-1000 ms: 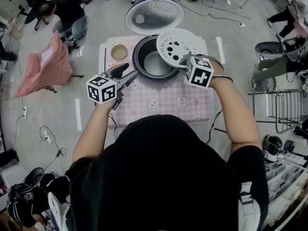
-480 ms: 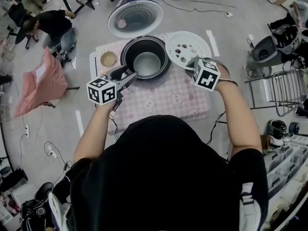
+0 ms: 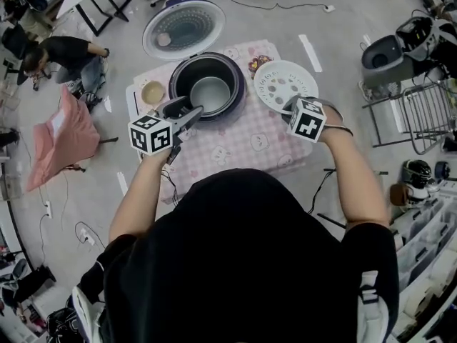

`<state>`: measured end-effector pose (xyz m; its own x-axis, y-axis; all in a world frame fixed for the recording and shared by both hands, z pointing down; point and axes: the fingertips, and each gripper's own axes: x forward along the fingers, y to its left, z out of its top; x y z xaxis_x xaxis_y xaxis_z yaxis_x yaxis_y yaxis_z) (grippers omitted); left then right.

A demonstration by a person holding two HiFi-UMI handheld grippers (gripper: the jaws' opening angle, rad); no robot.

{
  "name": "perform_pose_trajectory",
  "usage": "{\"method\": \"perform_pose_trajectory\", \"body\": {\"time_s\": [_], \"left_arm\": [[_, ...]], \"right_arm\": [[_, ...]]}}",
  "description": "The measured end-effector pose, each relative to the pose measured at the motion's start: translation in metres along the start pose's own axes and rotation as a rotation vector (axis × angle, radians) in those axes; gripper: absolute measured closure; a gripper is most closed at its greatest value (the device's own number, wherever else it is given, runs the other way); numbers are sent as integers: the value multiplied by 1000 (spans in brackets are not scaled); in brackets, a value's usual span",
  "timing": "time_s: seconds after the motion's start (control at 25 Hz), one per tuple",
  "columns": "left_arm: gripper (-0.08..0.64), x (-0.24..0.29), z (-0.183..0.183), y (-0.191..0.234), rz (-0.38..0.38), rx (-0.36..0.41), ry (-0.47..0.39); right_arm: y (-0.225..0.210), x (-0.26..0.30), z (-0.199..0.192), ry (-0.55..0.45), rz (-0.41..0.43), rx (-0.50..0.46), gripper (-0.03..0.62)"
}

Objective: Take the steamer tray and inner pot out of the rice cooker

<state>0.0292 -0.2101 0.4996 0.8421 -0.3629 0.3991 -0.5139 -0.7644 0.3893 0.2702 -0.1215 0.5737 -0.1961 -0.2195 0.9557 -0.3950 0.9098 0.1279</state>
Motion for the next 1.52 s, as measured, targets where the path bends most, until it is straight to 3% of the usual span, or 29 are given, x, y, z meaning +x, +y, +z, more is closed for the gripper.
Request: {"method": "perform_pose_trajectory", "body": {"time_s": [0.32,1.04,1.52], "left_arm": [[308,10,-4,-8,-11,6,30],[308,9,-25,-9,25,-12,73],[308,10,-43,-3,45,-56,92]], "right_arm": [[26,39,-26,-3,59,66,555],[33,135,-65,-4,70,171,555],[33,186,-83,28,35,158,557]]}}
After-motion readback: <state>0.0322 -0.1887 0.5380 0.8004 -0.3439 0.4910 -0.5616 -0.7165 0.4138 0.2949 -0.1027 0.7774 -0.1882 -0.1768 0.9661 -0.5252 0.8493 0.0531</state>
